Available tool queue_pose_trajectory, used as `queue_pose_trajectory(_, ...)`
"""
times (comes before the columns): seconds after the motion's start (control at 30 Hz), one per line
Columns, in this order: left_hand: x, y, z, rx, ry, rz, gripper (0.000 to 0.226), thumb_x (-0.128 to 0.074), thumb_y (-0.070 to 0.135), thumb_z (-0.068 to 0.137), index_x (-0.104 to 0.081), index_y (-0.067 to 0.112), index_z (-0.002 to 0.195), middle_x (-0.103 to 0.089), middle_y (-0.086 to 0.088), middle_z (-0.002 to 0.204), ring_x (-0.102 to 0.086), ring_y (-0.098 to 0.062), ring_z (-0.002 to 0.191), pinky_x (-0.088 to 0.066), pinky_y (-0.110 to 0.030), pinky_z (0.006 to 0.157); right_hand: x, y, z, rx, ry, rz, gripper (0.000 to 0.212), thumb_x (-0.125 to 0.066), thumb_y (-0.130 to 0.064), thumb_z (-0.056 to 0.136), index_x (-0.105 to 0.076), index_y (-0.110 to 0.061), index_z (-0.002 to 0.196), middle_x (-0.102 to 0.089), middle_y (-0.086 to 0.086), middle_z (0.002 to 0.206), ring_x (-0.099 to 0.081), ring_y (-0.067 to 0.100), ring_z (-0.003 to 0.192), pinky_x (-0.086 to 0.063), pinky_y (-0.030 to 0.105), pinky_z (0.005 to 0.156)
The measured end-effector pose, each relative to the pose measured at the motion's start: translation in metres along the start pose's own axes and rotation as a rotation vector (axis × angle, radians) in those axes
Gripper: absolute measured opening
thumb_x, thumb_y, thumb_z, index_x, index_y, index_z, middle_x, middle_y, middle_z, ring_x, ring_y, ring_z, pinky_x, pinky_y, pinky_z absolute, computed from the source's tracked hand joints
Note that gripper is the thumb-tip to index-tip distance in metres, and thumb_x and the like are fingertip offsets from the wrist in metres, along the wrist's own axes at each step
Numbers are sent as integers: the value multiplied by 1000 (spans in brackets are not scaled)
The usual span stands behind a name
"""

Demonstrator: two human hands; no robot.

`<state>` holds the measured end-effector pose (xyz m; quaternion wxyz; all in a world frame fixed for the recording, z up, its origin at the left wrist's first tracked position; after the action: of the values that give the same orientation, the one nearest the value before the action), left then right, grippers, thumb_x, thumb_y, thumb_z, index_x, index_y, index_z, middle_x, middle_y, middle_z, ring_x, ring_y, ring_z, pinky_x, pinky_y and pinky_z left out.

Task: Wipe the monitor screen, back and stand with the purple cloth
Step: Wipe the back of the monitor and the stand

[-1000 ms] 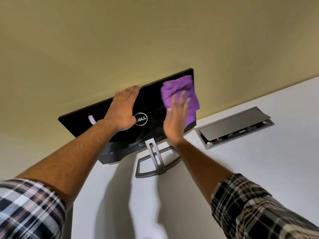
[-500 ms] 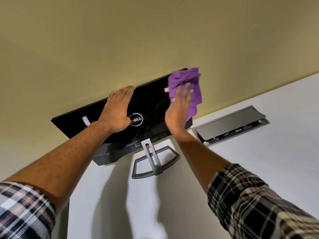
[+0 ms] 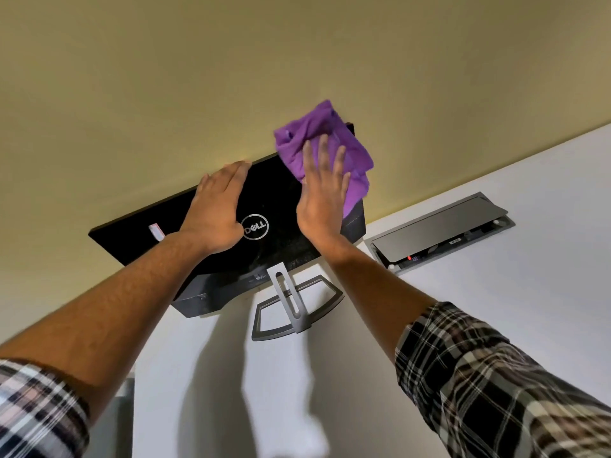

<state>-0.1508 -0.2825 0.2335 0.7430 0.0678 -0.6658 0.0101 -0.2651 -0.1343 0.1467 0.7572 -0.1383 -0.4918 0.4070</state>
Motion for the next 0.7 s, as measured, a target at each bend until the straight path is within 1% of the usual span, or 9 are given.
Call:
queue_pose_trajectory(0.07, 0, 0, 1, -7, -2, 9, 116, -67, -3, 64, -8, 21, 161, -17, -5, 165, -16, -26, 152, -5, -45, 126, -5, 9, -5, -18, 9, 18, 72, -43, -17, 106, -8, -30, 167, 14, -8, 172, 10, 32, 161, -7, 62, 128)
queue_pose_trajectory(0.17, -1, 0, 1, 6, -18, 2, 115, -65, -5, 66, -5, 22, 161, -14, -3, 167, -12, -24, 153, -2, -44, 126, -26, 43, -33, -296, -10, 133, 64, -33, -19, 107, -12, -22, 167, 9, -1, 175, 8, 33, 161, -11, 58, 130)
queue_pose_trajectory(0.23, 0, 1, 0, 10, -26, 4, 116, -65, -5, 67, -4, 23, 161, -13, -3, 167, -11, -23, 153, -2, -43, 126, -45, 66, -62, -496, -56, 251, 62, -31, -16, 109, -10, -15, 167, 7, 4, 175, 6, 32, 161, -13, 55, 130)
queue_pose_trajectory(0.33, 1, 1, 1, 5, -32, 7, 116, -65, -5, 67, -4, 22, 161, -12, -4, 167, -10, -23, 153, -2, -43, 126, -58, 84, -90, -758, -85, 464, 63, -32, -12, 111, -2, -13, 167, 6, 2, 176, 3, 26, 162, -12, 54, 130)
queue_pose_trajectory(0.4, 1, 1, 1, 8, -34, 11, 115, -65, -5, 67, -4, 22, 162, -12, -4, 167, -10, -24, 153, -1, -44, 126, -53, 81, -87, -865, -88, 529, 65, -32, -11, 111, 1, -16, 167, 7, 0, 176, 3, 25, 162, -9, 51, 131)
queue_pose_trajectory(0.47, 1, 1, 0, 11, -32, 8, 115, -65, -5, 68, -4, 22, 161, -12, -4, 167, -10, -24, 153, -1, -43, 126, -43, 60, -70, -823, -58, 547, 67, -34, -10, 111, -1, -20, 168, 9, -2, 175, 6, 28, 162, -7, 50, 132)
queue_pose_trajectory(0.57, 0, 1, 0, 1, -21, 6, 115, -65, -4, 67, -5, 21, 161, -14, -5, 167, -11, -24, 153, -1, -43, 126, -24, 16, -41, -493, 7, 378, 69, -39, -14, 108, -6, -28, 167, 12, -6, 173, 10, 30, 161, -2, 51, 131)
queue_pose_trajectory(0.63, 0, 0, 0, -7, -18, 14, 115, -65, -3, 66, -5, 20, 161, -15, -6, 166, -13, -26, 153, -2, -45, 126, -20, -2, -29, -260, 19, 210, 66, -37, -21, 109, -8, -30, 167, 16, -7, 171, 11, 31, 161, -3, 54, 130)
queue_pose_trajectory(0.7, -1, -2, 1, -12, -21, 17, 115, -65, -3, 66, -5, 20, 161, -15, -6, 166, -13, -26, 153, -3, -45, 126, -23, 3, -26, -158, 26, 134, 63, -34, -25, 110, -9, -25, 168, 16, -3, 172, 12, 32, 161, -4, 54, 131)
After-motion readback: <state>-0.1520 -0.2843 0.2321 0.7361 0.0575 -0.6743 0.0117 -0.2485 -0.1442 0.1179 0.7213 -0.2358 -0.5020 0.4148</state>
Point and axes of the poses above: each hand's wrist, its own z-axis towards the middle knuckle, its own x-axis out of the back of the hand, y = z × x, the point moved 4 cm from there along z, towards the middle knuckle
